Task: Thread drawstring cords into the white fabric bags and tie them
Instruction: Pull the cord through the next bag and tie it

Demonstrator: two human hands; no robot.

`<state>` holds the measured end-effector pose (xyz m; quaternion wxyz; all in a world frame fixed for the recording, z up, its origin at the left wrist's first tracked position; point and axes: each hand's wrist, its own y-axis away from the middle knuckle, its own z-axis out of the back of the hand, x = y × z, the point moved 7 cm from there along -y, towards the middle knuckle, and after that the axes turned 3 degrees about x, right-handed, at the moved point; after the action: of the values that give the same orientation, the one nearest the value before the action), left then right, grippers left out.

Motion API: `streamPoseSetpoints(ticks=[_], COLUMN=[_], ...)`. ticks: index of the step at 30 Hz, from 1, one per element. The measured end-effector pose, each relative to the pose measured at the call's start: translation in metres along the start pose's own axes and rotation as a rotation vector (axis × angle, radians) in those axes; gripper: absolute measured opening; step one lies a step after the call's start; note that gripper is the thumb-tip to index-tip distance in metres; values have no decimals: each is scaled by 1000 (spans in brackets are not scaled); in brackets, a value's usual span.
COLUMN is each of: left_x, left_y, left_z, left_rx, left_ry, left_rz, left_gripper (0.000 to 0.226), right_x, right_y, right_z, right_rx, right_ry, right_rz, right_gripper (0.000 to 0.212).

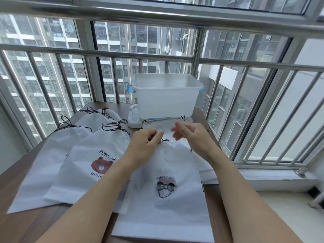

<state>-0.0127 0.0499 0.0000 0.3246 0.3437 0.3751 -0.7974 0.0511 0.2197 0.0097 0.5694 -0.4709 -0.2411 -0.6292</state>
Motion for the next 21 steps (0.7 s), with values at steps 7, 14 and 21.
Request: streamPoseSetpoints(ticks=[7, 14, 21], left_x=[4, -4, -11], left_y=[-2, 1, 3], left_z=[2, 0, -8], left_rx=[4, 82, 149], left_ry=[125, 526, 616], left_rz=[94, 183, 143], left_gripper=[42, 42, 38], right_x=[-2, -12, -13], right_y=[10, 8, 7], right_z=[-22, -13, -18], right_rx=[276, 203, 183], right_ry=[-91, -122, -90], right_rz=[-77, -209, -224], right_gripper=[37, 47, 54])
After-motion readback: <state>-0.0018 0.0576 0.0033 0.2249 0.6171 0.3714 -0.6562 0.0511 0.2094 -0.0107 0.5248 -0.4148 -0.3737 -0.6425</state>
